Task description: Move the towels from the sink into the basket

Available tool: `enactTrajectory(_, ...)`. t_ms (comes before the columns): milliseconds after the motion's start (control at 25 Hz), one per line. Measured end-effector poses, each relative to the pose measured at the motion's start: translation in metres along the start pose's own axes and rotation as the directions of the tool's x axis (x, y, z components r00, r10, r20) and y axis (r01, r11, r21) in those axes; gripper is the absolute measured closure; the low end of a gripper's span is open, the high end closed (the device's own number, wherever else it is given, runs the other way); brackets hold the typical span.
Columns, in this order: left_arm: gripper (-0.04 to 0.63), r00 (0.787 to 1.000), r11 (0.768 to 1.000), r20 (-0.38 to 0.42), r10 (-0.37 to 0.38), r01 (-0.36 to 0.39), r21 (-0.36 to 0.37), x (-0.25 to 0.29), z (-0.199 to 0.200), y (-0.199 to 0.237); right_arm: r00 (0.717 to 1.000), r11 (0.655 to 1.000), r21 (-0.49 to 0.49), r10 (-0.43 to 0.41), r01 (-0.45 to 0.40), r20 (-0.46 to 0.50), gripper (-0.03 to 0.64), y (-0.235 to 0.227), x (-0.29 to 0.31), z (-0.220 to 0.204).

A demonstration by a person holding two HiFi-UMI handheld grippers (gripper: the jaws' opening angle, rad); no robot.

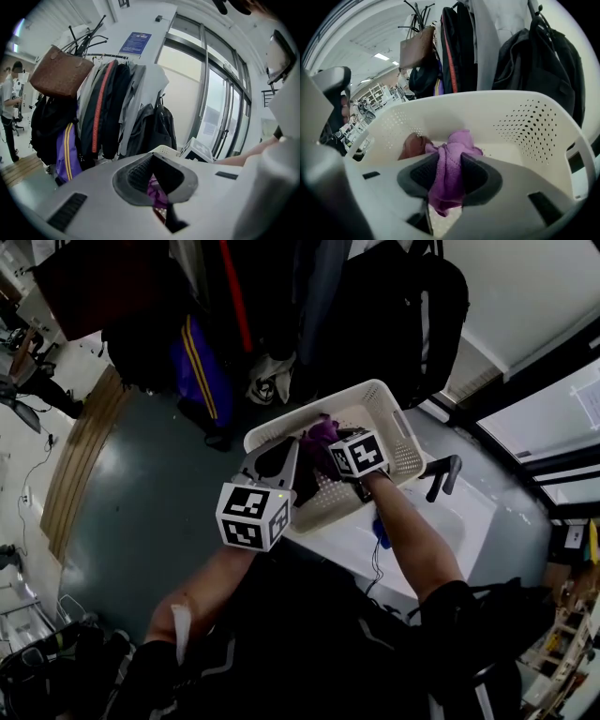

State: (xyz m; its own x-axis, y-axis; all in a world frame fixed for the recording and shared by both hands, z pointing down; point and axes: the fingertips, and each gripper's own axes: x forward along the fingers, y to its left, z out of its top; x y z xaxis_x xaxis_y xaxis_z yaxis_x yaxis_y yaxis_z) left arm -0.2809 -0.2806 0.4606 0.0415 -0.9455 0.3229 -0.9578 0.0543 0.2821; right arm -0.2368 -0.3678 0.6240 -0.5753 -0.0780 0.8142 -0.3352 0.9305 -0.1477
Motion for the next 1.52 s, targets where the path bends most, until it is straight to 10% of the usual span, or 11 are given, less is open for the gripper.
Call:
enactTrajectory(800, 0.591, 0.999, 1.0, -0.027, -0.016, 0.016, -0.008, -0.002, -0.008, 0.003, 0.997, 0.997, 0.078, 0.02, -0.014, -0.074, 0.432, -0.003, 0.037, -0.025)
enactTrajectory(1280, 0.591, 0.997, 0.997, 0.007, -0.074, 0.073, 0.025, -0.006, 0.005, -0.024, 0.991, 0.997, 0.074, -0.028, 0.018, 0.134, 0.365, -0.001, -0.038, 0.021)
enactTrajectory(1520, 0.591, 0.99, 0.989, 0.021, -0.141, 0.14, 0.045, -0.009, 0.015, -0.049, 0.926, 0.988, 0.134, -0.116, 0.072, 0.358, 0.436, -0.011, -0.113, 0.044)
